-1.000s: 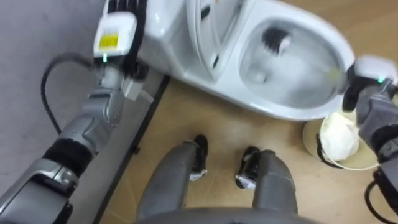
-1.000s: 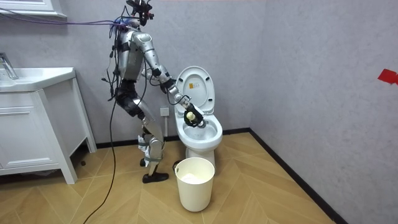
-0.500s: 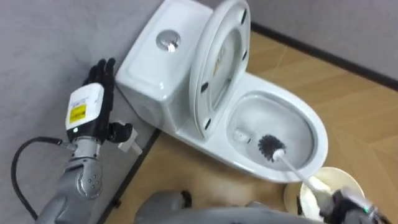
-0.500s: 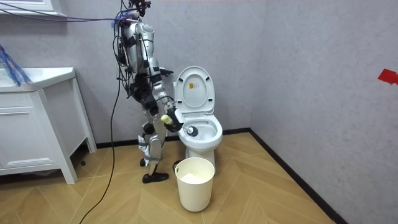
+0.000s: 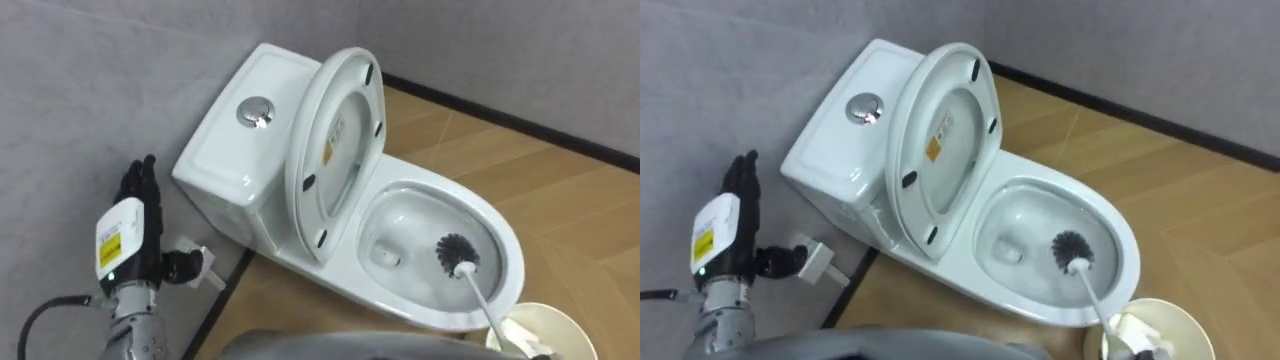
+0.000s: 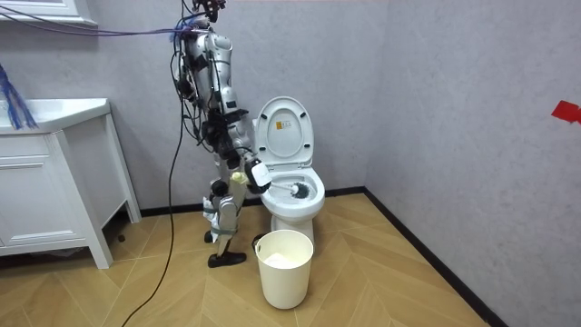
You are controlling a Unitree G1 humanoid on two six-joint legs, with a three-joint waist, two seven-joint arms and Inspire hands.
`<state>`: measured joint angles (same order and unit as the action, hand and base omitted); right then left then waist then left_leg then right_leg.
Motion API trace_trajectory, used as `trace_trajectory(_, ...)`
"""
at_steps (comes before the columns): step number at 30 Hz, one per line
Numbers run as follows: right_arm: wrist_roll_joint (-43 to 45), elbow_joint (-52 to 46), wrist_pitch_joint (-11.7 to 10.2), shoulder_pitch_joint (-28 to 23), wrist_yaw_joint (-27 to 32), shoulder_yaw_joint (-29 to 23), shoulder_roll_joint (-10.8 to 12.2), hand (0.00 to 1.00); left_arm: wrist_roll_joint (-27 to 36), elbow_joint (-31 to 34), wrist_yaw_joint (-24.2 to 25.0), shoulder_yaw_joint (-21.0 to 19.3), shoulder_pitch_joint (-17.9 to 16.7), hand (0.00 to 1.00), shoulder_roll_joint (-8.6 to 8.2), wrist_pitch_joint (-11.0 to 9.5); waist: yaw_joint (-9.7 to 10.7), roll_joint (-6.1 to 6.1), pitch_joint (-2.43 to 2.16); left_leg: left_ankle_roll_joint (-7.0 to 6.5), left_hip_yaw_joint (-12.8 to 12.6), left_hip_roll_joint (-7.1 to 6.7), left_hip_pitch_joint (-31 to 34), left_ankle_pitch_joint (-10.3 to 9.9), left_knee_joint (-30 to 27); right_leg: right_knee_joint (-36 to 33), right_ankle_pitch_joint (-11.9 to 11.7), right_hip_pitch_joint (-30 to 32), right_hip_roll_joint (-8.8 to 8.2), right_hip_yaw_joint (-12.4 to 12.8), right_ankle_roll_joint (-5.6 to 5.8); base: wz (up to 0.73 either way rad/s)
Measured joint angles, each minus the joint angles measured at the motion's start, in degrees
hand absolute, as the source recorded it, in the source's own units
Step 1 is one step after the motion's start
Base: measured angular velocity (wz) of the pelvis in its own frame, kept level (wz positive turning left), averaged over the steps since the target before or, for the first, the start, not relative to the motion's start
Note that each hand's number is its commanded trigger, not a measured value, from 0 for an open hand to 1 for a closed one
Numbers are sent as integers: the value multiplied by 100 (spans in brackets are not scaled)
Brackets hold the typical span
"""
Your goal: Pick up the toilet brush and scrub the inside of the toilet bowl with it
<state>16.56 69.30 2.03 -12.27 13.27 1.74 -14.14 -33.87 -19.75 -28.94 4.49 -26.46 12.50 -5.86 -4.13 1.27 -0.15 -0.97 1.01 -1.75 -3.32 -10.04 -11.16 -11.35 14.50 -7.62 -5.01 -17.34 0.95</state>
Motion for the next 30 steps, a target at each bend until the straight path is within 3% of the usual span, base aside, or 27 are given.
trace_trajectory(1, -65, -8, -6, 21, 39, -181, 40, 100, 120, -262, 0, -57, -6, 0, -29, -28, 20, 61, -17, 0, 8, 3, -65, 0, 36, 84, -2, -81, 21, 16, -3, 0)
trace_trajectory(7, -348, -95, -28, 95, 308, -780, 80, 100, 901, -1471, 94, -453, 22, 0, -160, 54, 121, 264, -6, 40, -164, 72, -245, -23, 156, 159, -18, -154, 103, 285, -50, -20)
trace_trajectory(8, -379, -98, -45, 96, 389, -878, 85, 100, 969, -1782, 164, -574, 77, 0, -190, 93, 121, 255, -1, 101, -236, 113, -270, -64, 162, 173, -40, -154, 137, 339, -66, -23)
trace_trajectory(14, -403, -94, -129, 44, 849, -1261, 213, 100, 1407, -2955, 740, -1145, 377, 0, -281, 512, 306, 200, 24, 169, -497, 217, -415, -146, 182, 163, -71, -150, 233, 692, -105, -26)
trace_trajectory(17, -324, -185, -120, -23, 990, -1363, 273, 100, 1514, -3313, 925, -1158, 426, 0, -283, 632, 445, 135, 23, 176, -605, 246, -450, -166, 185, 148, -78, -135, 256, 823, -117, -24)
trace_trajectory(20, -243, -199, -103, -119, 1070, -1650, 376, 100, 1542, -3610, 1306, -1170, 581, 0, -305, 913, 613, -7, 16, 195, -871, 342, -559, -266, 251, 116, -84, -54, 356, 1105, -131, -38)
trace_trajectory(23, -302, -265, -48, -258, 1144, -1672, 429, 100, 1553, -3622, 1604, -1222, 698, 0, -303, 1097, 715, -28, 21, 195, -1026, 360, -584, -267, 295, 49, -87, 35, 380, 1274, -134, -29)
trace_trajectory(24, -304, -272, -39, -298, 1177, -1669, 450, 42, 1553, -3620, 1659, -1225, 703, 0, -300, 1129, 721, -23, 18, 195, -1052, 364, -596, -267, 295, 49, -95, 38, 387, 1312, -133, -35)
trace_trajectory(25, -309, -270, 29, -337, 1219, -1664, 490, 3, 1555, -3627, 1757, -1220, 730, 0, -298, 1194, 735, -18, 18, 192, -1121, 375, -629, -270, 302, 49, -103, 42, 410, 1425, -132, -39)
trace_trajectory(30, -326, -256, 194, -422, 1204, -1588, 587, 0, 1553, -3723, 2011, -1071, 1038, 0, -297, 1305, 903, -35, 16, 192, -1227, 393, -627, -303, 309, 53, -141, 78, 439, 1554, -131, -15)
